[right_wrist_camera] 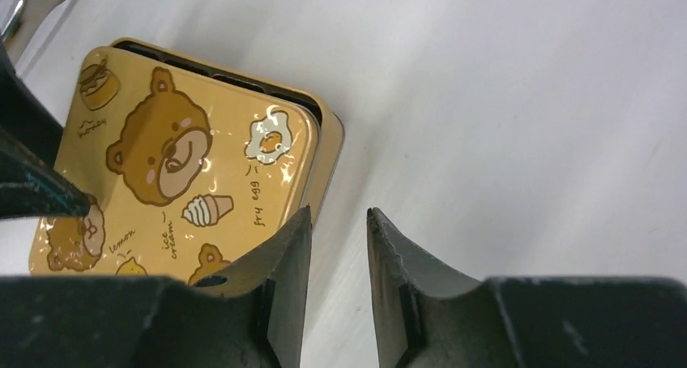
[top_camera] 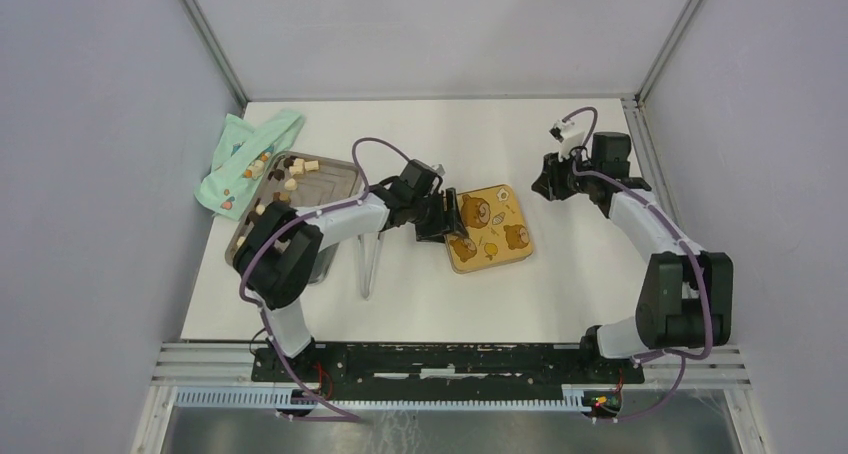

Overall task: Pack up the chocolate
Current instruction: Close the box lid on the packing box.

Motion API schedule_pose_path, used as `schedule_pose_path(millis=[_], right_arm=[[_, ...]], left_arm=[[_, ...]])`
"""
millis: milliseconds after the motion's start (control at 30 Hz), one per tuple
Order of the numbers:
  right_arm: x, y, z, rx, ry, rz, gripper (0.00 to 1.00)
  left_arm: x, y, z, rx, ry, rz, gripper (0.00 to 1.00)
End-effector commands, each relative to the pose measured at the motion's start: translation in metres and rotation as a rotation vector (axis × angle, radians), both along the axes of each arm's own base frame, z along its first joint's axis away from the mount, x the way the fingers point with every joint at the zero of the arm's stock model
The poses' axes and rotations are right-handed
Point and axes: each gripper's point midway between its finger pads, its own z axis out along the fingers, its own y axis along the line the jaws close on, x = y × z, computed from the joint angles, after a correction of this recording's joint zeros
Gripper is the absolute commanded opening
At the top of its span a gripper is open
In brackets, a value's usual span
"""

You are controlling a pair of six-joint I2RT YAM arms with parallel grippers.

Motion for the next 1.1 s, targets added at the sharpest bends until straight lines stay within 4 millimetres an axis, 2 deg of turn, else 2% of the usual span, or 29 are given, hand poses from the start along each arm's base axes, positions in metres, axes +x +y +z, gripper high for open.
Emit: schedule_pose_path(millis=[0,67,167,233,300,333,400,467,567,600,633,667,733,800,900,1067], right_arm=[[-0.012,0.018,0.058,-0.023,-0.24,0.269,0.37],[-0.038,0.041,0.07,0.044,-0.322,0.463,0.37],[-0.091,0.072,0.069,0.063,-0.436,0.79,0.37],[-0.137,0.085,0.054,0.005,-0.561,1.065,0.42],[-0.183,0.089,0.037,-0.015,-0.633,1.287,0.42],[-0.193,0.091,0.031,-0.022,-0.658,1.356,0.4],[-0.206,0.097,0.016,-0.031,-0.577,1.448,0.29],[-0.212,0.1,0.0,-0.083,-0.505,1.529,0.2],[-0.209,0.105,-0.028,-0.213,-0.414,1.551,0.14],[-0.206,0.106,-0.038,-0.275,-0.39,1.546,0.14],[-0.205,0.106,-0.045,-0.319,-0.373,1.549,0.13],[-0.202,0.107,-0.05,-0.346,-0.362,1.538,0.13],[-0.196,0.109,-0.056,-0.391,-0.343,1.502,0.12],[-0.188,0.108,-0.062,-0.443,-0.329,1.464,0.12],[-0.172,0.106,-0.064,-0.518,-0.327,1.395,0.11],[-0.146,0.101,-0.06,-0.62,-0.332,1.313,0.11]], left_arm=[[0.022,0.002,0.048,-0.058,-0.145,0.041,0.71],[0.026,0.008,0.059,-0.056,-0.187,0.04,0.72],[0.032,0.023,0.076,-0.042,-0.25,0.056,0.72],[0.037,0.034,0.088,-0.034,-0.296,0.066,0.72],[0.046,0.044,0.102,-0.036,-0.344,0.072,0.72],[0.051,0.048,0.105,-0.044,-0.35,0.065,0.72],[0.069,0.048,0.114,-0.074,-0.35,0.042,0.7],[0.086,0.046,0.115,-0.069,-0.339,0.003,0.66],[0.113,0.038,0.106,-0.069,-0.297,-0.027,0.57],[0.122,0.036,0.091,-0.055,-0.257,-0.031,0.5],[0.131,0.035,0.085,-0.043,-0.237,-0.03,0.39],[0.138,0.034,0.078,-0.031,-0.218,-0.03,0.32],[0.147,0.031,0.063,-0.012,-0.187,-0.043,0.27],[0.148,0.024,0.046,-0.028,-0.148,-0.071,0.26],[0.139,0.01,0.027,-0.075,-0.102,-0.122,0.23],[0.12,-0.006,0.014,-0.114,-0.076,-0.197,0.23]])
